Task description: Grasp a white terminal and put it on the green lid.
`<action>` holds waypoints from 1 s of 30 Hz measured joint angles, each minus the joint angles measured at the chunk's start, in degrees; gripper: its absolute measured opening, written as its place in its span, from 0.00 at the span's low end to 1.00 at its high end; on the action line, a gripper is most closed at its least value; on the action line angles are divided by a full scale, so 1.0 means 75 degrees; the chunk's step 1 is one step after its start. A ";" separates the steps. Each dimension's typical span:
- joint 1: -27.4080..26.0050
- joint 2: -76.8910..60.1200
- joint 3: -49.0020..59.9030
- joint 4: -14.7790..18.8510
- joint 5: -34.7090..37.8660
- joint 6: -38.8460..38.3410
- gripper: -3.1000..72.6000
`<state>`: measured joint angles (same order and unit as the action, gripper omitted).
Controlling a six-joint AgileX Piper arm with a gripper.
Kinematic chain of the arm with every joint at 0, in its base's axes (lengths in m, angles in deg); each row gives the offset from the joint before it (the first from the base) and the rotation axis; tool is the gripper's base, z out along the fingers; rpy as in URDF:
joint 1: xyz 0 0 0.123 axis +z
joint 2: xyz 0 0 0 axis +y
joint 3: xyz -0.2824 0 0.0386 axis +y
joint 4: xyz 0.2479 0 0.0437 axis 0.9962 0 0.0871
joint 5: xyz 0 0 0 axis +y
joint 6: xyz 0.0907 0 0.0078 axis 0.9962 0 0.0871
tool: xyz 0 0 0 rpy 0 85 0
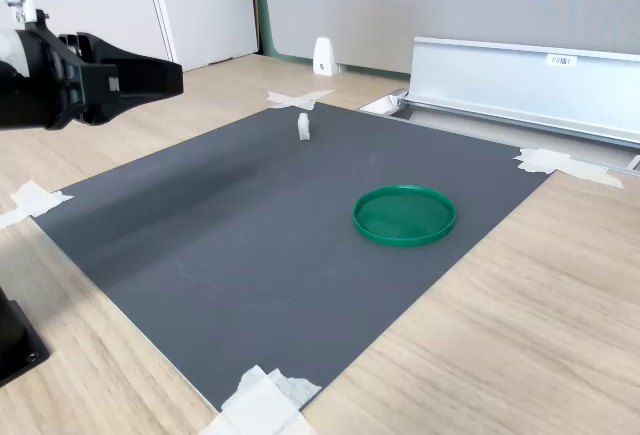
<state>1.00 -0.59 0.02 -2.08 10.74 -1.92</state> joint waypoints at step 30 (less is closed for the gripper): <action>0.0000 0.0313 -0.0003 0.0046 -0.0258 0.0056 0.03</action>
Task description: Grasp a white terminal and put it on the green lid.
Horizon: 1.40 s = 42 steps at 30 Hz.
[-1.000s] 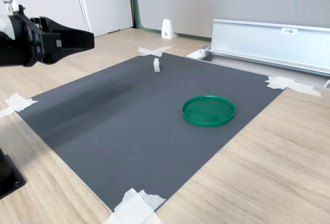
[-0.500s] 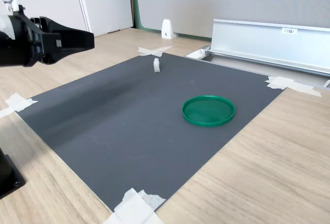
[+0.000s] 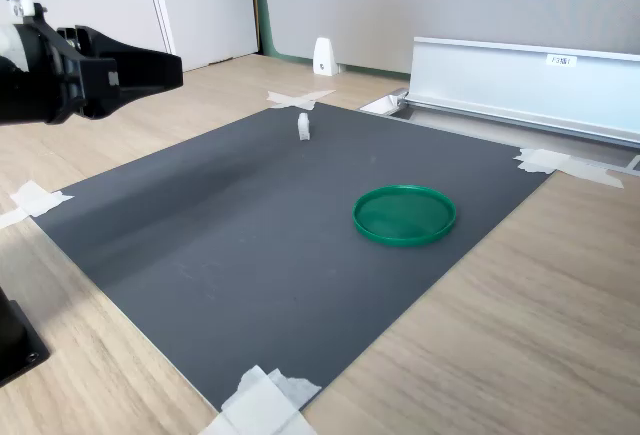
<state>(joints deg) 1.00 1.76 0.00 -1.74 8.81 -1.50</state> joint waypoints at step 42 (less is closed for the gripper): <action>0.0000 1.1038 -0.8605 -0.0116 0.5537 -0.1978 0.08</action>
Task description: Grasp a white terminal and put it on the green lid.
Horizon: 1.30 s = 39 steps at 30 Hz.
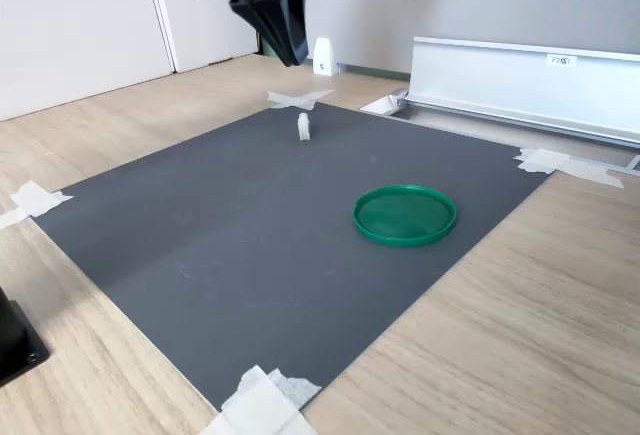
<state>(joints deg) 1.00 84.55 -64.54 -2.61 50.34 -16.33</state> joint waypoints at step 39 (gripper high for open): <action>0.1604 0.3773 -0.2148 -0.0003 -0.0059 -0.2209 0.82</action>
<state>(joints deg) 13.03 112.84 -80.65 -2.63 49.90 -32.90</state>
